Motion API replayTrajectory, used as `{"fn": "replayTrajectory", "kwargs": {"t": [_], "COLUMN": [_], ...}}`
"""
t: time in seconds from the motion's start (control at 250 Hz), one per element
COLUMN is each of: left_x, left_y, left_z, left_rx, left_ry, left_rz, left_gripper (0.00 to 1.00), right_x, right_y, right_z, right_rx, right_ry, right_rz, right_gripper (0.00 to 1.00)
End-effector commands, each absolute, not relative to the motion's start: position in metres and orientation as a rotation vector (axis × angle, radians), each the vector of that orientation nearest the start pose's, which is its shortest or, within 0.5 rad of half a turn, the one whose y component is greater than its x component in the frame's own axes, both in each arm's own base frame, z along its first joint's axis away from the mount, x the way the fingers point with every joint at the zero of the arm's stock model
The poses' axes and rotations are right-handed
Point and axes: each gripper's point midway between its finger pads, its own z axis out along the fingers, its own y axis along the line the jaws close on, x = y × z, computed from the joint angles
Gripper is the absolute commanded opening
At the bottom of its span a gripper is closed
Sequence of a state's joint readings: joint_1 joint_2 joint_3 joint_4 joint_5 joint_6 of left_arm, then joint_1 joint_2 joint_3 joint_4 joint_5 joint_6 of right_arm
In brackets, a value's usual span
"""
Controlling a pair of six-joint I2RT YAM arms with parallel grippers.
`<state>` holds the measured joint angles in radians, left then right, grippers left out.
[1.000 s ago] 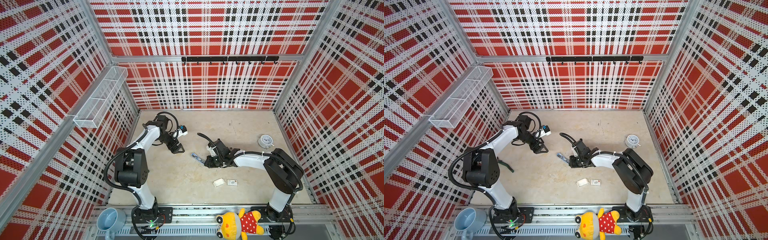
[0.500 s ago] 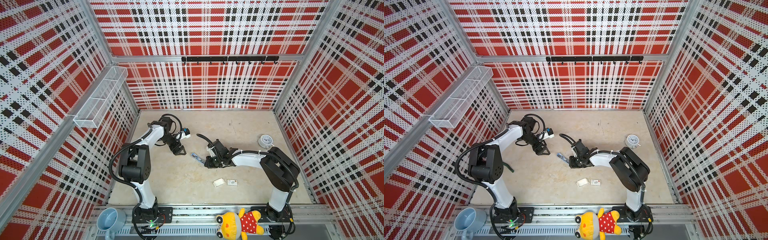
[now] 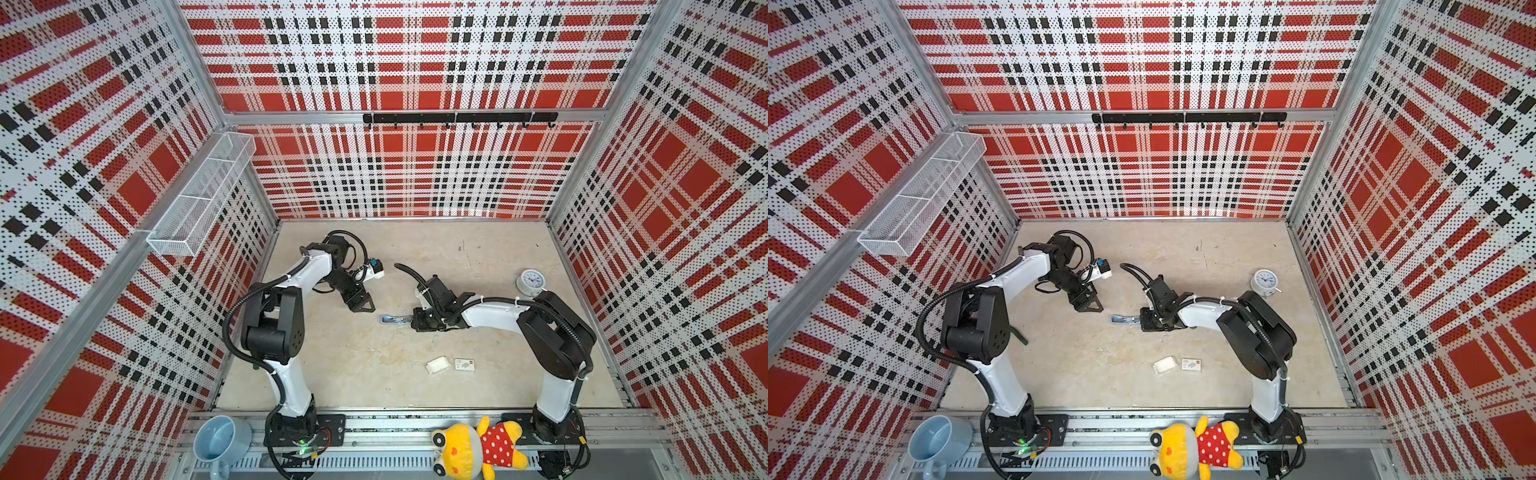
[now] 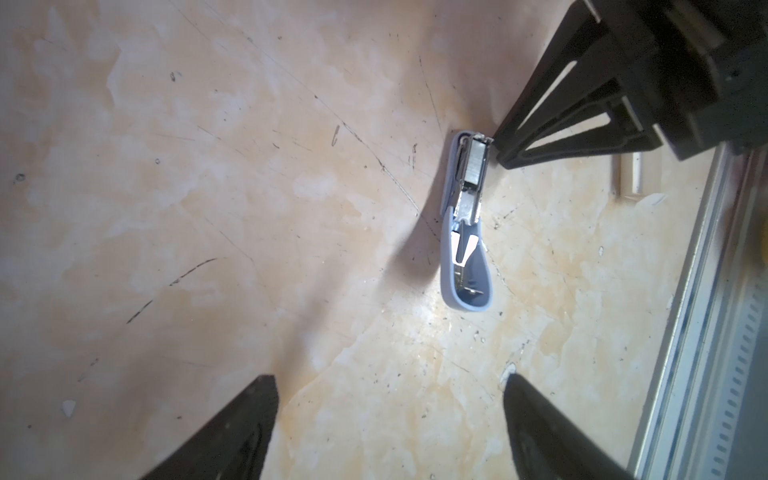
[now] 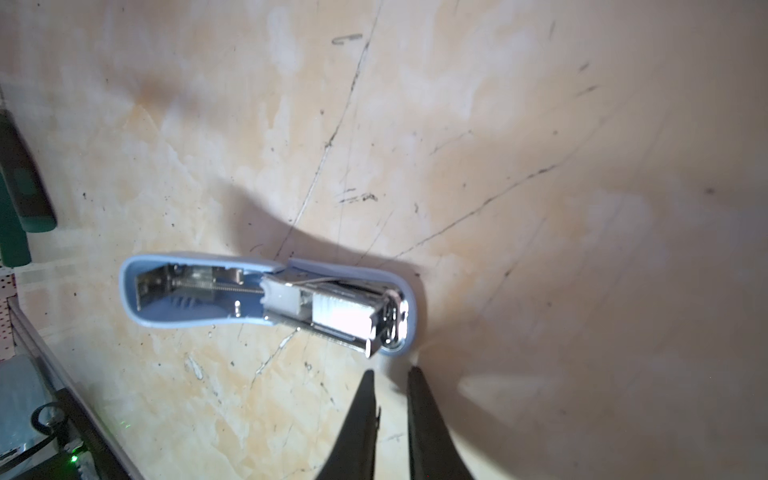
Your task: Load the staples into the stapler
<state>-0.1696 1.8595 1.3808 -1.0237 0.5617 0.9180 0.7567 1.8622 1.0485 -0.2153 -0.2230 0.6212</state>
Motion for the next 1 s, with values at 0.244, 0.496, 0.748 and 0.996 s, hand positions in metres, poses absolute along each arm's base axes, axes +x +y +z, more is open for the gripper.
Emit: {"fn": "replayTrajectory", "kwargs": {"t": [0.244, 0.496, 0.748, 0.996], "left_x": [0.295, 0.281, 0.284, 0.279], "left_y": [-0.165, -0.176, -0.183, -0.195], "left_z": [0.095, 0.092, 0.066, 0.053], "left_rx": [1.460, 1.507, 1.541, 1.600], "left_ry": [2.335, 2.284, 2.306, 2.285], "left_rz": [-0.845, -0.795, -0.724, -0.657], "left_gripper": [0.86, 0.87, 0.85, 0.81], "right_x": [0.287, 0.312, 0.340, 0.356], "right_y": [0.321, 0.306, 0.308, 0.318], "right_z": [0.046, 0.068, 0.070, 0.061], "right_rx": [-0.276, -0.130, -0.087, -0.085], "right_ry": [2.718, 2.645, 2.639, 2.641], "right_rz": [0.759, 0.887, 0.980, 1.033], "right_gripper": [0.18, 0.19, 0.19, 0.18]}}
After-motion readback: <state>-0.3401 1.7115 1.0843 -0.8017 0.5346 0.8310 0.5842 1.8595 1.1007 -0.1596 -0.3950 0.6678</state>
